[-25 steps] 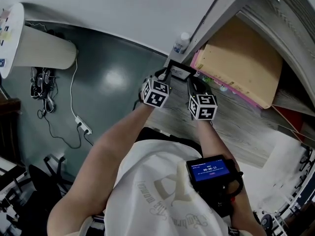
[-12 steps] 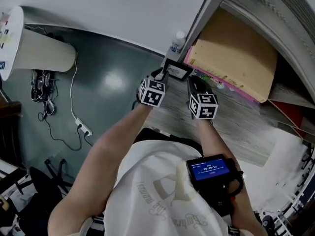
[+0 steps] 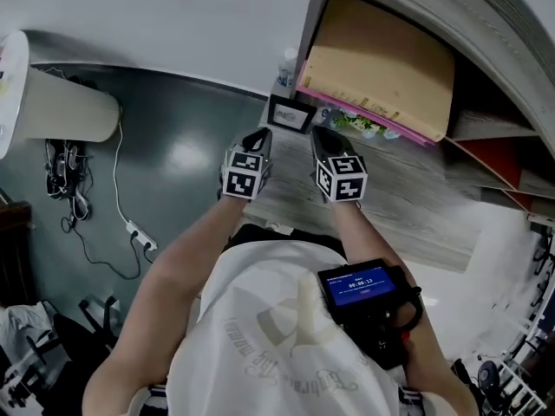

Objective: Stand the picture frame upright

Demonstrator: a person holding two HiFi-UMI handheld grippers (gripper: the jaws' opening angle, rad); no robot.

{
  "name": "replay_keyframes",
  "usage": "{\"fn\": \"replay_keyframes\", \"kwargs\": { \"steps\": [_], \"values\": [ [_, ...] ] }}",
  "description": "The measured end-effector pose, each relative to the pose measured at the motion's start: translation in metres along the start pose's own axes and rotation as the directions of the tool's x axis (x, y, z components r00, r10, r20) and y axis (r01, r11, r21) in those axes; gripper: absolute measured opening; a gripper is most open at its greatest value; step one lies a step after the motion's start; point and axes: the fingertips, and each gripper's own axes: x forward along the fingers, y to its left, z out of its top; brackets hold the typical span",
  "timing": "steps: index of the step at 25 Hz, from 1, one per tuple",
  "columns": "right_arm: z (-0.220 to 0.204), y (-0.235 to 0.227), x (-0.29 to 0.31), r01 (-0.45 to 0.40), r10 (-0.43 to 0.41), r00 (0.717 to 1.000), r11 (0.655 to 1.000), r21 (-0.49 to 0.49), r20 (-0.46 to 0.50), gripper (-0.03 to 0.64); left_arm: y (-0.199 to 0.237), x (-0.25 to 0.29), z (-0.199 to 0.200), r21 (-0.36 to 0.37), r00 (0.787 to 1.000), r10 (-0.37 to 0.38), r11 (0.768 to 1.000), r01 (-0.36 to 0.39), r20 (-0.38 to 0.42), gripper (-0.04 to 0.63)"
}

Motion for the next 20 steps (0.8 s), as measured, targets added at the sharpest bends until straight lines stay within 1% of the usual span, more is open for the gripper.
{"fn": "replay_keyframes", "kwargs": {
  "steps": [2,7,12,16,20],
  "values": [
    [0.001,0.005,-0.006,-0.009,0.009,1.000,1.000,0.001,0.011,0.008,-0.005,-0.010,-0.003,-0.006,1.000,-0.010,1.000,0.010,0.012,0.015],
    [0.003,0.022,-0.024,-0.054,0.054,0.998,0.999,-0.010,0.036,0.006,-0.020,-0.034,-0.003,-0.031,0.998,-0.051,0.998,0.053,0.040,0.014],
    [0.005,0.038,-0.043,-0.103,0.104,0.993,0.994,-0.034,0.058,0.005,-0.035,-0.053,0.004,-0.029,0.992,-0.099,0.994,0.101,0.078,0.015],
    [0.004,0.047,-0.060,-0.140,0.141,0.986,0.990,-0.015,0.085,0.005,-0.045,-0.069,0.011,-0.019,0.986,-0.128,0.991,0.131,0.108,0.015],
    [0.000,0.051,-0.079,-0.159,0.159,0.982,0.987,-0.008,0.107,0.003,-0.052,-0.085,0.015,-0.021,0.979,-0.151,0.988,0.156,0.135,0.014]
  ]
}}
